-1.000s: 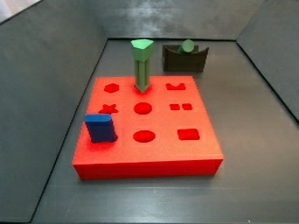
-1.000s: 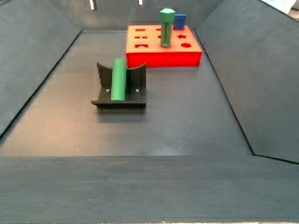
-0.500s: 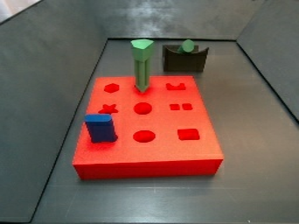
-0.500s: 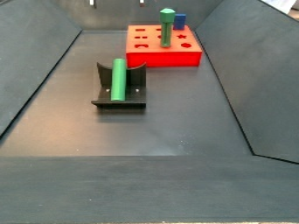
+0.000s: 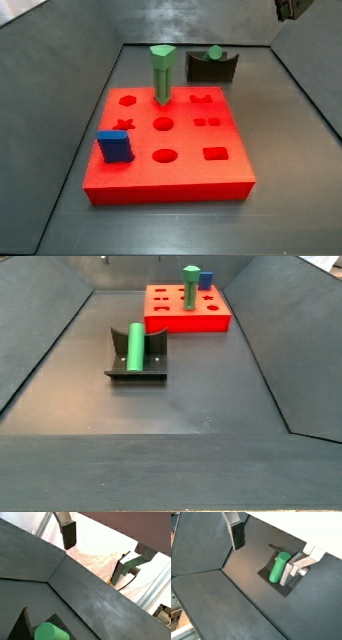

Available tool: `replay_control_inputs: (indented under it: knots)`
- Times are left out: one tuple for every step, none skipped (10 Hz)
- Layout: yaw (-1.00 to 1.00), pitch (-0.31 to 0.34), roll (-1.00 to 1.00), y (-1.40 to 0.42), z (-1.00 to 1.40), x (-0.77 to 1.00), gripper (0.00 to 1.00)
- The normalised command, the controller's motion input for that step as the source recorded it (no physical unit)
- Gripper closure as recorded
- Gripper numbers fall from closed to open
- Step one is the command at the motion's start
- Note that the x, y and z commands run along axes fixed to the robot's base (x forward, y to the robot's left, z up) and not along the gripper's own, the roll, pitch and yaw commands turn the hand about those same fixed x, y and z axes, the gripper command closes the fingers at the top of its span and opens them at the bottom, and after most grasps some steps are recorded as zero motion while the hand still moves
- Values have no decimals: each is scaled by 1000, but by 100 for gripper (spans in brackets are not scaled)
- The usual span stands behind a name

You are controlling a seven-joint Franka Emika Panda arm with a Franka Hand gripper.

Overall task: Pick up the round object. Move up. Place the round object on the fixture. Regrasp the round object. Move to above the board. Insert the round object.
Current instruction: Regrasp the round object.

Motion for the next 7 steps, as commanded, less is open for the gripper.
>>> replay_control_inputs:
  knots:
    - [76, 79, 141, 76, -1000, 33, 0]
    - [77, 54, 123, 74, -1000, 31, 0]
    - [95, 15, 102, 68, -1000, 44, 0]
    - [102, -9, 80, 65, -1000, 53, 0]
    - [92, -31, 63, 62, -1000, 65, 0]
    - [84, -40, 66, 56, -1000, 74, 0]
    - [63, -52, 68, 50, -1000, 88, 0]
